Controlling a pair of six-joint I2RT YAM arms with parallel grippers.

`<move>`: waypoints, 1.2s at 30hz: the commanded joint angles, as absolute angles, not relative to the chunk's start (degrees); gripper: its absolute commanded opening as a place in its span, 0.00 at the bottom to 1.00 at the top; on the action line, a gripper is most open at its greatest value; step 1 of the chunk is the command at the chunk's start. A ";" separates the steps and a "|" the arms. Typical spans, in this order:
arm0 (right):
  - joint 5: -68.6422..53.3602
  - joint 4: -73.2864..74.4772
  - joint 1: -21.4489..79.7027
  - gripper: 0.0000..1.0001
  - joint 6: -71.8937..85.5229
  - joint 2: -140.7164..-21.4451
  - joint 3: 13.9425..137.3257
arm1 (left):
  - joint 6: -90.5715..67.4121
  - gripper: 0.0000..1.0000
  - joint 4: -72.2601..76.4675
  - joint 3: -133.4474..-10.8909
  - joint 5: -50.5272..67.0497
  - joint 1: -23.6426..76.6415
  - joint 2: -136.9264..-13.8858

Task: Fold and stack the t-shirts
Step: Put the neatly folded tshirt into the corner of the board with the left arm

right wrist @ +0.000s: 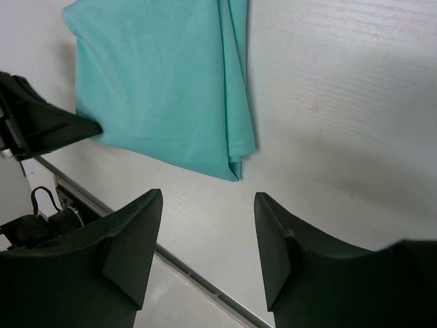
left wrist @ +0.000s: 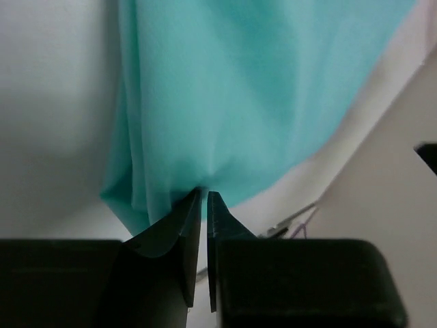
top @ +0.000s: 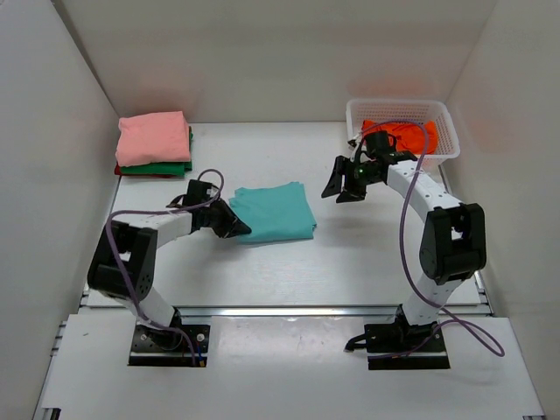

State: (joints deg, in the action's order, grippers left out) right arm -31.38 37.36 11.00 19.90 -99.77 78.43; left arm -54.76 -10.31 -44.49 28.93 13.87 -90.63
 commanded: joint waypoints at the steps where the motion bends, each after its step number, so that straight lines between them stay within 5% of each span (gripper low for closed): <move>1: -31.65 35.24 10.11 0.54 20.39 -95.98 77.52 | -50.46 0.21 -13.26 -51.03 26.20 14.32 -96.75; 6: -31.64 35.07 10.02 0.53 20.39 -95.89 77.17 | -46.85 0.26 -13.46 -60.46 23.73 14.67 -105.99; 8: -31.73 34.90 10.20 0.53 20.21 -95.80 76.65 | -46.93 0.41 -13.10 -64.14 24.69 14.59 -106.43; 15: -32.43 33.67 10.20 0.52 20.83 -95.80 76.03 | -45.88 0.64 -17.31 -63.12 28.31 11.96 -96.97; 22: -32.87 34.10 10.11 0.51 20.66 -95.36 75.68 | -35.44 0.74 -23.37 -62.74 17.69 7.03 -96.58; 36: -32.52 35.33 7.74 0.50 20.13 -93.60 74.35 | -23.12 0.76 -42.26 -82.34 -6.57 21.97 -116.62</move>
State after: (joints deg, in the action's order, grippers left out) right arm -32.18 35.99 8.62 20.75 -96.77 74.24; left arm -26.74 -33.89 -80.38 2.90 19.84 -114.72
